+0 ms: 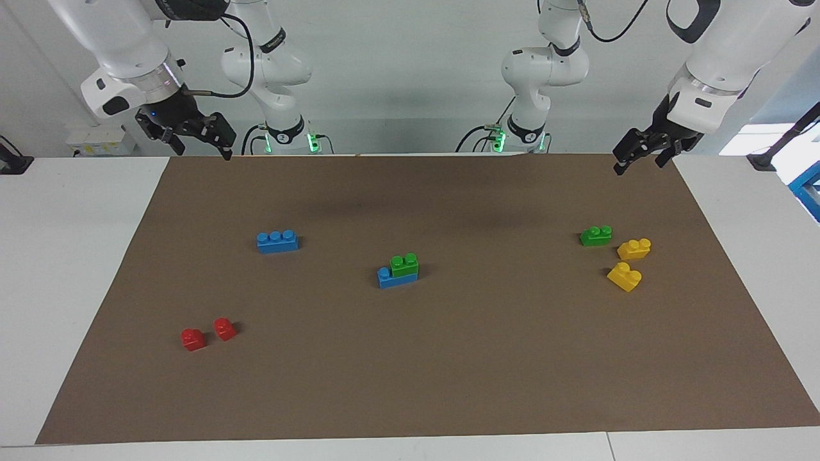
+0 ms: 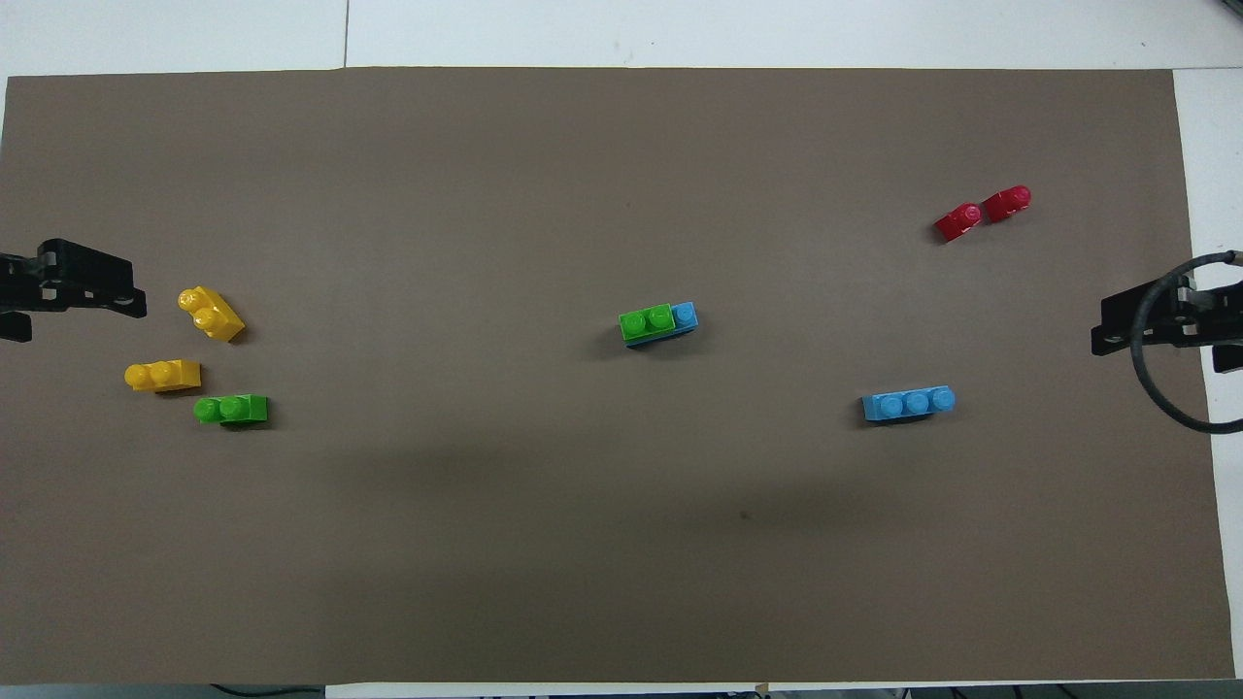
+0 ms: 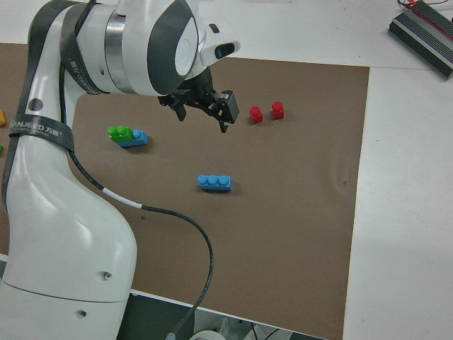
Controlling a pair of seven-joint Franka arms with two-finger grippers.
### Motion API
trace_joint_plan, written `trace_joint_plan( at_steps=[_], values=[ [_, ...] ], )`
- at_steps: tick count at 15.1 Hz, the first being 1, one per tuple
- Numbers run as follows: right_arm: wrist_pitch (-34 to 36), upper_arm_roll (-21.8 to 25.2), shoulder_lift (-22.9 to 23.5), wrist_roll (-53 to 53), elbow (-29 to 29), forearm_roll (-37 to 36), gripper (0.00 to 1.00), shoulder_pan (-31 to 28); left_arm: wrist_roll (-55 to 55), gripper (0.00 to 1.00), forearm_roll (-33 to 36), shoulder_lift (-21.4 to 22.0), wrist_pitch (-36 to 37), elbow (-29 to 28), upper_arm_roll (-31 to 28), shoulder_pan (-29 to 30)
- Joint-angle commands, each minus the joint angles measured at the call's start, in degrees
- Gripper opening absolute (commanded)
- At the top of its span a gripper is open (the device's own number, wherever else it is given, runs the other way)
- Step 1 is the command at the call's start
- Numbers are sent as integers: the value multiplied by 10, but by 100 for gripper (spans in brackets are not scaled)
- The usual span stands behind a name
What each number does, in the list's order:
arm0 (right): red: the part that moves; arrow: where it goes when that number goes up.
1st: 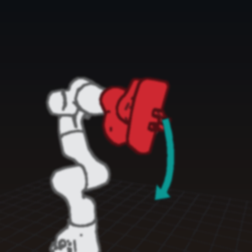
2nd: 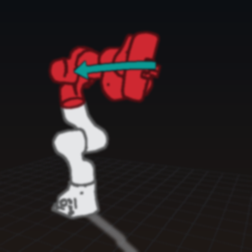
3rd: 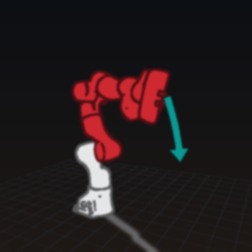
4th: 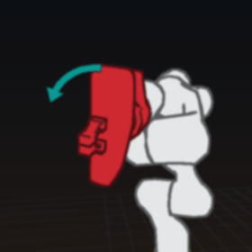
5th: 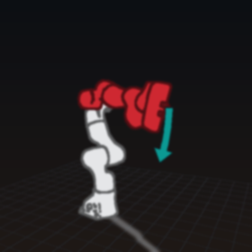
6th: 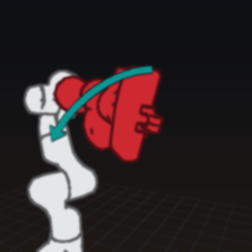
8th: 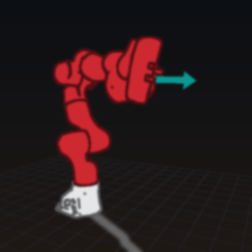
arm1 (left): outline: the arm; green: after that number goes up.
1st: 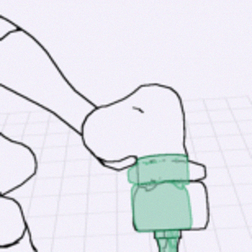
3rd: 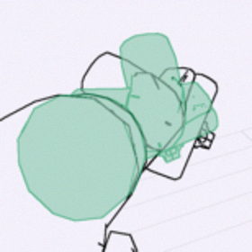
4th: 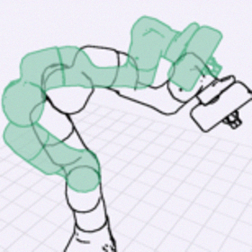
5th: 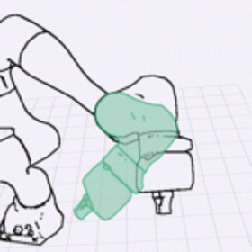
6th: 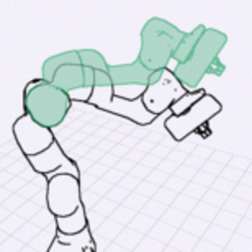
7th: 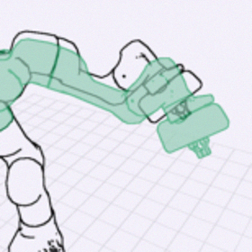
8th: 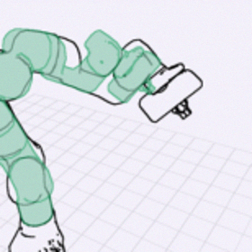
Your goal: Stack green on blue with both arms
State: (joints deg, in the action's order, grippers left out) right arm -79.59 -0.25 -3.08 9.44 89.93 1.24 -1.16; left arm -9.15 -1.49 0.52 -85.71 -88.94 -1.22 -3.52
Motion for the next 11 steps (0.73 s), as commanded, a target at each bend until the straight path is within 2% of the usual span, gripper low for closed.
trace_joint_plan(
  at_steps=[1, 11],
  values=[
    [16, -5, 8, -6, -18, -6, 99, -8, 11, 100, -3, -2, -2, 2, -5, -6],
    [25, 2, 7, -9, -19, -52, 99, -10, 14, 100, -2, -2, -3, 3, -5, -6]
  ],
)
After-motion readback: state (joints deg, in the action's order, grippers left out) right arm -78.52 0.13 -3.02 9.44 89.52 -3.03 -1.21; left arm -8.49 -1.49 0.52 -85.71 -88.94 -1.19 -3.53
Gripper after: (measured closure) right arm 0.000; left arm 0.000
